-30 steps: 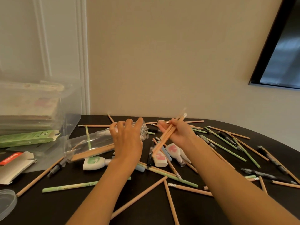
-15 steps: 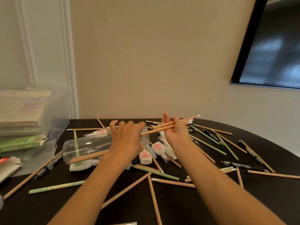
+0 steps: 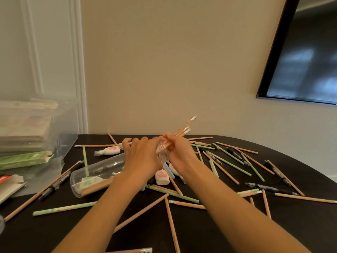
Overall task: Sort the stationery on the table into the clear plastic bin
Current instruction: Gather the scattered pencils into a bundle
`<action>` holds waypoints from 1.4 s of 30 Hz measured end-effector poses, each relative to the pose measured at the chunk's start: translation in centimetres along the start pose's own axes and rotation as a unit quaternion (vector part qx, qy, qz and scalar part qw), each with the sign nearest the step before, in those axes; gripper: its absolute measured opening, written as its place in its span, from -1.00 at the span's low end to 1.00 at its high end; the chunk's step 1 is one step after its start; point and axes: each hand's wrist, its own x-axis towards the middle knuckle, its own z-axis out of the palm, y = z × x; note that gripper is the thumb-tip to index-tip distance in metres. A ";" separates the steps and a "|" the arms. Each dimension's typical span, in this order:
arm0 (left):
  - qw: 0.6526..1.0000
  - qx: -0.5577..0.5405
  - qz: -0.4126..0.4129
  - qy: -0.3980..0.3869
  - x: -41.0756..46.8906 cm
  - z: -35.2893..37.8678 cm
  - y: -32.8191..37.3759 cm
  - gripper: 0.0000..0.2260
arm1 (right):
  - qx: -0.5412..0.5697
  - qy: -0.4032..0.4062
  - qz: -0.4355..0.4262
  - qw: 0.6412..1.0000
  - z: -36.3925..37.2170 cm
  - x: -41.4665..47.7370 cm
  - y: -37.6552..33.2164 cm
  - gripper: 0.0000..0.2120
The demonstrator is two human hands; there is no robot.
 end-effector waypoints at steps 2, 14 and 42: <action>1.000 -0.004 -0.023 0.016 0.0 0.0 -0.5 -0.54 | -0.067 0.000 0.006 0.998 0.2 -0.2 -0.4 -0.86; 0.998 -0.030 -0.040 0.045 0.0 -0.5 -1.2 -0.45 | -0.347 0.051 -0.022 0.936 -2.7 -0.4 -1.6 -0.72; 0.995 0.022 -0.002 0.099 -5.6 -1.1 0.2 -0.40 | -0.589 -0.144 0.187 0.773 -7.1 -9.1 -1.1 -0.85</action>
